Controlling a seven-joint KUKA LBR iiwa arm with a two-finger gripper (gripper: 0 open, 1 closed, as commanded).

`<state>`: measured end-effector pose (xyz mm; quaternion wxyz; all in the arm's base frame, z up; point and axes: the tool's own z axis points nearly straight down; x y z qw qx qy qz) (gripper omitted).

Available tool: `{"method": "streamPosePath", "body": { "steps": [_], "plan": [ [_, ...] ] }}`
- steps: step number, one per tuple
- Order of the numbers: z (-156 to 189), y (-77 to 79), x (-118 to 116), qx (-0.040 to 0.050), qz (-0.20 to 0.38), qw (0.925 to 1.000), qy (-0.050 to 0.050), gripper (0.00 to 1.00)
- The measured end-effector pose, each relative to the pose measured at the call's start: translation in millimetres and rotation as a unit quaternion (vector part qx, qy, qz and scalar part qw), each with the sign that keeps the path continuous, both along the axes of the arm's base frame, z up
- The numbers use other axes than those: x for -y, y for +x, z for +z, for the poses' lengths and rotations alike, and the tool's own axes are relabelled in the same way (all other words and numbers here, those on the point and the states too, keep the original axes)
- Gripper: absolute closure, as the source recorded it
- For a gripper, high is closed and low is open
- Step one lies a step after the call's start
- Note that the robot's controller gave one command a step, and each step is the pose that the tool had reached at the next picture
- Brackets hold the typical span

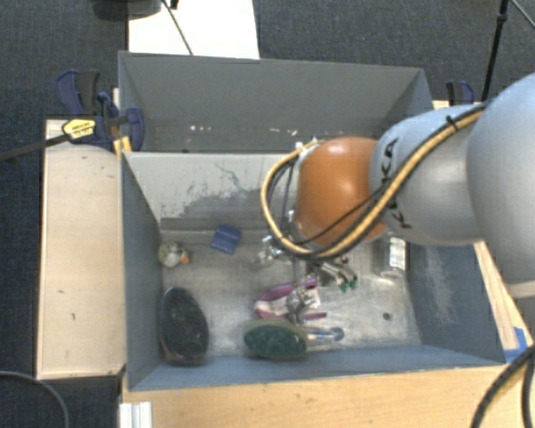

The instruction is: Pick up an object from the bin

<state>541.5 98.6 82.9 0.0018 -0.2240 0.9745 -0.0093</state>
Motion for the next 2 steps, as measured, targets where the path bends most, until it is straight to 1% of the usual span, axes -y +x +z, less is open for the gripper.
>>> {"method": "streamPosePath", "body": {
  "steps": [1,2],
  "plan": [
    [0.0,0.3,-0.3,0.0003,-0.001,1.0,0.0,0.0],
    [0.0,0.0,-0.2,0.0,-0.001,1.0,0.0,1.0]
  ]
}}
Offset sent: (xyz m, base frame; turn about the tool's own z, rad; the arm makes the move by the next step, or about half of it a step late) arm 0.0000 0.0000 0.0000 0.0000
